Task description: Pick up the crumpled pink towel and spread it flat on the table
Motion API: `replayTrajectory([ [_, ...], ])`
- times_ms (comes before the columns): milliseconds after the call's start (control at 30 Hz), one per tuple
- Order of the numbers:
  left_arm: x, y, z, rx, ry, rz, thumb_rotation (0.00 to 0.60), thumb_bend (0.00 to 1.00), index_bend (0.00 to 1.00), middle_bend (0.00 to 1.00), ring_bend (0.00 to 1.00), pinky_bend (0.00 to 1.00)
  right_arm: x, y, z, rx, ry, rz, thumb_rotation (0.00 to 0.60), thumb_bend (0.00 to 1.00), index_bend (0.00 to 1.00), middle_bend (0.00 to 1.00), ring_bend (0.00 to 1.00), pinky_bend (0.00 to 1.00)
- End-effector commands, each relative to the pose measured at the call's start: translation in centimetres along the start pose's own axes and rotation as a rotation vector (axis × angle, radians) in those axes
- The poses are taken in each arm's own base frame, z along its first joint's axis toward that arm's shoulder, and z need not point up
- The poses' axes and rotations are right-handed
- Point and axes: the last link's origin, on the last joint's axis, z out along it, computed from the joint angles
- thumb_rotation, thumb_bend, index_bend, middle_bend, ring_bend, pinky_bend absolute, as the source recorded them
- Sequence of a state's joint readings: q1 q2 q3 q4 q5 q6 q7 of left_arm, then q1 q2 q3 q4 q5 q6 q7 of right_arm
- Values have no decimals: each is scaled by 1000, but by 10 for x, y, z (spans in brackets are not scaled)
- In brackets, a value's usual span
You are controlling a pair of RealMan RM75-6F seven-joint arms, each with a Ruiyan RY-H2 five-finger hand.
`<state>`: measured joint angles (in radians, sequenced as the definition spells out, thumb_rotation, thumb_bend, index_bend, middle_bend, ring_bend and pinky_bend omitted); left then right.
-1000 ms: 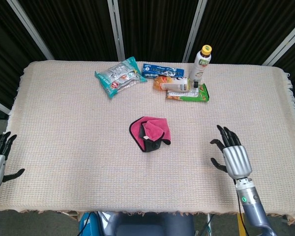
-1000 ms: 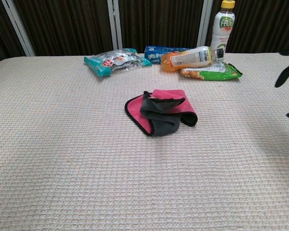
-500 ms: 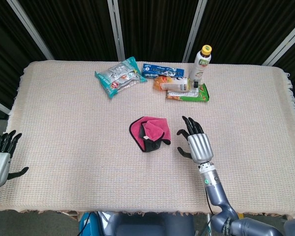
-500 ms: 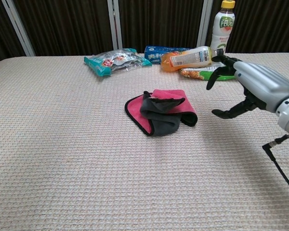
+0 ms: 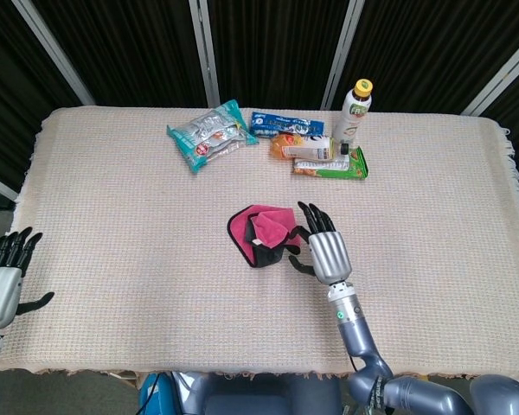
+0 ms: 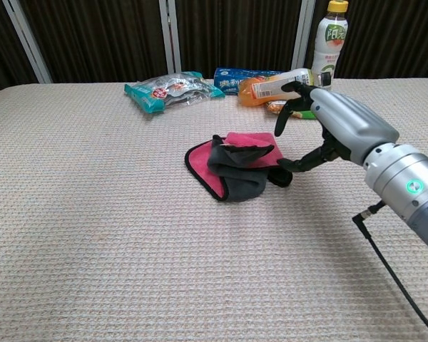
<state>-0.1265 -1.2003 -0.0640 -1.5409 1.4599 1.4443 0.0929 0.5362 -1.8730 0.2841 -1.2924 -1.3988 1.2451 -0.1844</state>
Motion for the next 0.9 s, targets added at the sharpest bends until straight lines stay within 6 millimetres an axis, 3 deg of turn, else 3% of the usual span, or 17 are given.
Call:
replayTrajectory([
  [33, -1, 1, 0, -2, -7, -3, 600, 0, 0, 0, 0, 10, -5, -7, 2, 0, -7, 30, 600, 236, 487, 99, 55, 142],
  [333, -2, 2, 1, -4, -11, -12, 600, 0, 0, 0, 0, 10, -16, -15, 10, -4, -19, 48, 600, 245, 506, 104, 55, 142],
  [667, -4, 1, 1, -1, -20, -19, 600, 0, 0, 0, 0, 10, -23, -19, 13, 4, -19, 53, 600, 382, 554, 127, 63, 142],
  [900, -6, 2, 1, -6, -25, -23, 600, 0, 0, 0, 0, 10, -26, -30, 10, 32, -21, 64, 600, 390, 577, 147, 69, 142],
])
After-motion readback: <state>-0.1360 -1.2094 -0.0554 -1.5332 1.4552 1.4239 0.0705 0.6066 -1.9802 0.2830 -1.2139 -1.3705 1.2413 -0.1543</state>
